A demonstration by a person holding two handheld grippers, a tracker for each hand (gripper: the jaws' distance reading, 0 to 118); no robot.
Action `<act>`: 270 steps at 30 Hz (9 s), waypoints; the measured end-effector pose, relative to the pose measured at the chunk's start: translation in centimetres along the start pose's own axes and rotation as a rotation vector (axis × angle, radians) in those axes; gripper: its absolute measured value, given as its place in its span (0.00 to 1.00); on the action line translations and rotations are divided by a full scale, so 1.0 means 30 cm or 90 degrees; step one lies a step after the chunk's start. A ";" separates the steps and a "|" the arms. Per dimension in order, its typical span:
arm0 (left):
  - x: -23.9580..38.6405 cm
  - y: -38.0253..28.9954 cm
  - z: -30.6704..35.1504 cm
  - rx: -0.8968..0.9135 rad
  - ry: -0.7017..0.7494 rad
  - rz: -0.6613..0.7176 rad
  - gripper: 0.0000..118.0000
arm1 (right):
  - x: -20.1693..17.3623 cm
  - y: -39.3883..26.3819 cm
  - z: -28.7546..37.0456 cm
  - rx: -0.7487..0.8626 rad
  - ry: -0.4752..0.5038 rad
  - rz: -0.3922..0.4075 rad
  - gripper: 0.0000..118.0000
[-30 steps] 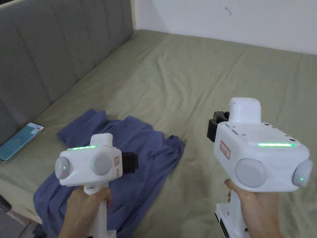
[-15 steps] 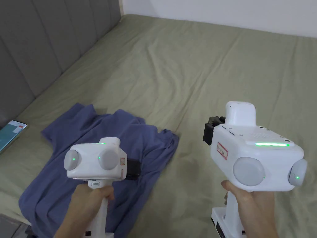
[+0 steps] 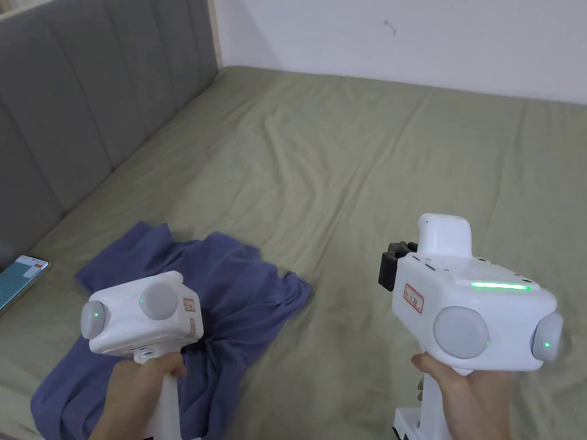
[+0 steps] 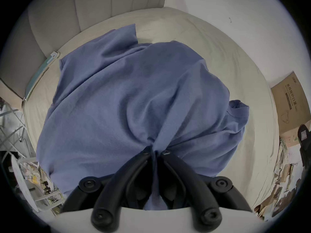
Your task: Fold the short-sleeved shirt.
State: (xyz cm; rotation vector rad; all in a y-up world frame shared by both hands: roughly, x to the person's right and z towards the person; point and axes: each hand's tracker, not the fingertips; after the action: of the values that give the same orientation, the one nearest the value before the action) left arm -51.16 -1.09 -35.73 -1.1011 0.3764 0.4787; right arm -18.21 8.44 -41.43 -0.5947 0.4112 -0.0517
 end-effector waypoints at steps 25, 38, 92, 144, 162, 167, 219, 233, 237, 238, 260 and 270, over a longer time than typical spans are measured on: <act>1.217 -0.053 0.726 0.182 -0.332 -0.408 0.04 | 0.706 0.042 0.520 0.135 -0.200 -0.176 0.00; 1.558 -0.543 0.402 0.013 -0.420 -0.534 0.04 | 1.093 -0.155 0.786 0.127 -0.378 -0.272 0.00; 0.849 -0.081 -0.188 -0.070 -0.126 -0.230 0.77 | 0.896 -0.138 0.364 -0.052 -0.261 -0.157 0.00; 0.875 0.071 0.448 0.222 -0.087 -0.346 0.02 | 1.299 0.324 0.486 -0.128 -0.244 -0.172 0.02; 0.956 0.402 0.979 0.475 -0.037 -0.344 0.02 | 1.202 0.851 0.848 0.067 -0.280 -0.138 0.02; 1.011 0.552 1.022 0.509 -0.001 -0.334 0.02 | 1.164 1.022 0.770 0.099 -0.273 -0.124 0.02; 1.123 0.812 -0.434 0.223 0.149 -0.282 0.02 | 1.527 0.536 -0.590 -0.262 -0.272 -0.249 0.02; 0.722 0.288 -0.113 0.221 0.107 -0.325 0.02 | 1.310 0.117 -0.028 -0.262 -0.213 -0.261 0.02; 0.602 0.134 -0.027 0.213 0.120 -0.344 0.02 | 1.242 -0.019 0.138 -0.265 -0.206 -0.265 0.02; 0.572 0.096 -0.010 0.208 0.119 -0.342 0.02 | 1.216 -0.054 0.182 -0.270 -0.201 -0.266 0.02; 0.347 -0.227 0.127 0.174 0.074 -0.312 0.83 | 1.067 -0.364 0.395 -0.296 -0.245 -0.219 0.72; 0.327 -0.338 0.231 0.165 -0.018 -0.296 0.01 | 0.944 -0.381 0.558 -0.230 -0.225 -0.176 0.00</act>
State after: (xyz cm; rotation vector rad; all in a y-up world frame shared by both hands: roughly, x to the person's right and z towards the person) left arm -37.06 3.26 -30.31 -0.8912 0.1423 0.0307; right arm 15.14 3.23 -32.78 -0.9955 -0.0108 -0.1366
